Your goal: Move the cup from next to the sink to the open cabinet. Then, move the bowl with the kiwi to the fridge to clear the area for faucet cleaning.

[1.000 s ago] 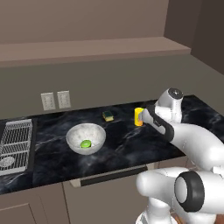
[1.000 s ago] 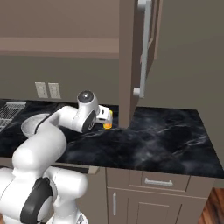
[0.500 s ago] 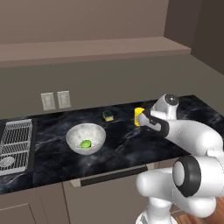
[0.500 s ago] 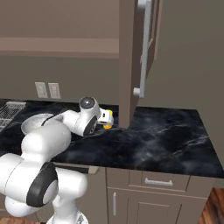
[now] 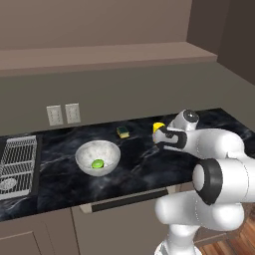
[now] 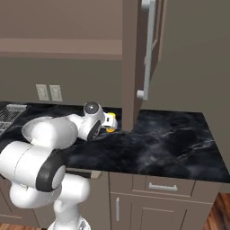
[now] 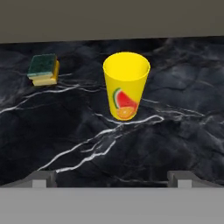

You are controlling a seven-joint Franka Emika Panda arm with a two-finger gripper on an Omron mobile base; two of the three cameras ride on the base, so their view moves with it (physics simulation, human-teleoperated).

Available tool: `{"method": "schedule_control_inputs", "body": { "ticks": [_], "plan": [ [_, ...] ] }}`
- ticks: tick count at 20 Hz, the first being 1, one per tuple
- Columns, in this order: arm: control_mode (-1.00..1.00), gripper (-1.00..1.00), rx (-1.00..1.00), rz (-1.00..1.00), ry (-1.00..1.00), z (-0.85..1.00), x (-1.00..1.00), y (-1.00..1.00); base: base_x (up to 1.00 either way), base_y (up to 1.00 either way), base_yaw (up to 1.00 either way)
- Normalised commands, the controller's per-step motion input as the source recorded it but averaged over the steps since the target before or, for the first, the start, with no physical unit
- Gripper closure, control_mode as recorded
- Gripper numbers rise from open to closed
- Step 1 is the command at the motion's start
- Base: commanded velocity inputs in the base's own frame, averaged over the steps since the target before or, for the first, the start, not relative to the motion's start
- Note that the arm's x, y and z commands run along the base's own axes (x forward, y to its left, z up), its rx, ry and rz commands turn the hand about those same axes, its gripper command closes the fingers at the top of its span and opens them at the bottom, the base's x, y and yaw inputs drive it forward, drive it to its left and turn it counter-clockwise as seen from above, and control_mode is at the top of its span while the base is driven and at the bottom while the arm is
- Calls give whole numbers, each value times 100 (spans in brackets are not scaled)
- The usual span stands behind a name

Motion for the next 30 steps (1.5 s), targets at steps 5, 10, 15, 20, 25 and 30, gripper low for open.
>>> {"method": "schedule_control_inputs", "body": {
  "ticks": [5,10,15,20,25,30],
  "plan": [
    [-100,-100,0,0,-5,-12,26,0,0,0,0],
    [-100,-100,0,0,-5,-12,9,0,0,0,0],
    [-100,-100,0,0,-1,-18,7,0,0,0,0],
    [-100,-100,0,0,0,-2,22,0,0,0,0],
    [-100,-100,0,0,0,0,16,-3,0,0,0],
    [-100,-100,0,1,0,0,4,-13,0,0,0]
  ]
}}
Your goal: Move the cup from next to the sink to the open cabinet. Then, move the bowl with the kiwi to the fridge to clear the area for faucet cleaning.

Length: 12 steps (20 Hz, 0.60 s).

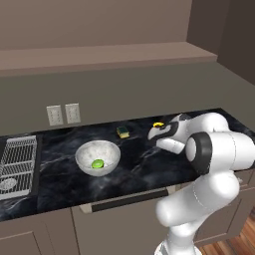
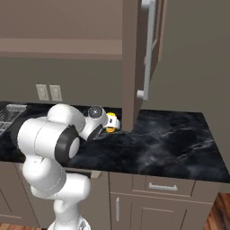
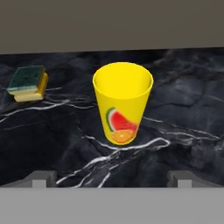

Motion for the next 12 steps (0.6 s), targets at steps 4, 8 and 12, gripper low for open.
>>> {"method": "schedule_control_inputs", "body": {
  "ticks": [4,8,12],
  "plan": [
    [-100,-100,0,1,0,0,3,-8,0,0,0],
    [-100,-100,0,0,0,0,17,0,0,0,0],
    [-100,-100,0,0,0,-2,20,0,0,0,0]
  ]
}}
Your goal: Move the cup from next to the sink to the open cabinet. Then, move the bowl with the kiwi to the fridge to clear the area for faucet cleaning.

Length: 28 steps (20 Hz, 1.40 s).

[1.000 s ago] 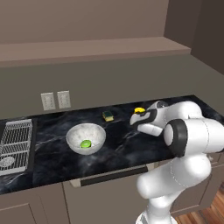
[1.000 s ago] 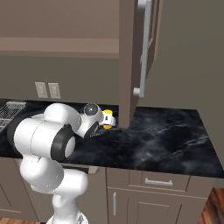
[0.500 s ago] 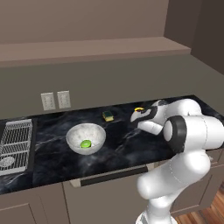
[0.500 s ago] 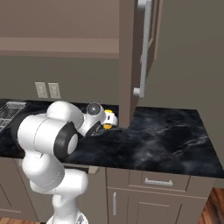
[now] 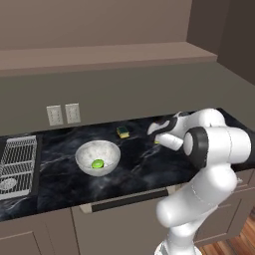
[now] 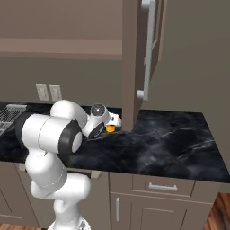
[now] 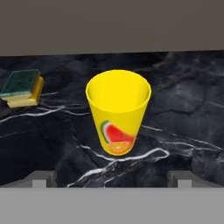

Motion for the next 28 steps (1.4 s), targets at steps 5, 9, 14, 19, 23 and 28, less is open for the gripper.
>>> {"method": "schedule_control_inputs", "body": {
  "ticks": [5,9,14,19,23,28],
  "plan": [
    [-100,-100,0,0,0,-6,15,0,0,0,0],
    [-100,-100,0,0,0,-19,1,0,0,0,0],
    [-100,-100,0,0,0,-24,3,0,0,0,0],
    [-100,-100,0,0,0,-20,15,0,0,0,0],
    [-100,-100,0,0,0,-20,14,0,0,0,0],
    [-100,-100,0,0,0,-16,5,0,0,0,0]
  ]
}}
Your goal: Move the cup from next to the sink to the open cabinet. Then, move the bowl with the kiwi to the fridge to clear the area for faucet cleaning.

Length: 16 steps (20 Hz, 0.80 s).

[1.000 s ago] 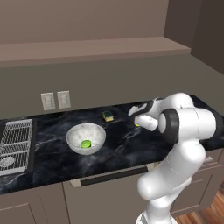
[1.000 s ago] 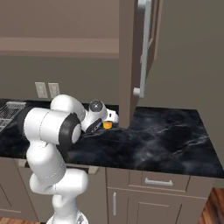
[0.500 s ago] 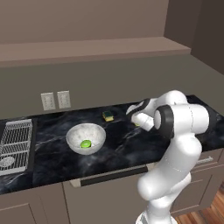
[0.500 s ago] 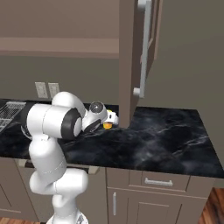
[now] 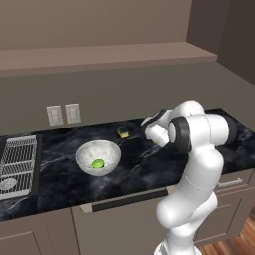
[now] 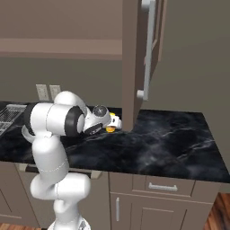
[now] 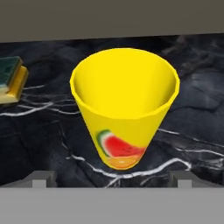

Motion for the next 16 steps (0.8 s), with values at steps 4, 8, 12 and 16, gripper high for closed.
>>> {"method": "schedule_control_inputs", "body": {
  "ticks": [4,8,12,16],
  "plan": [
    [-100,-100,0,0,0,-8,9,0,0,0,0],
    [-100,-100,0,0,0,-1,15,0,0,0,0],
    [-100,-100,0,0,-3,0,6,0,0,0,0],
    [-100,-100,0,0,-7,0,2,0,0,0,0]
  ]
}}
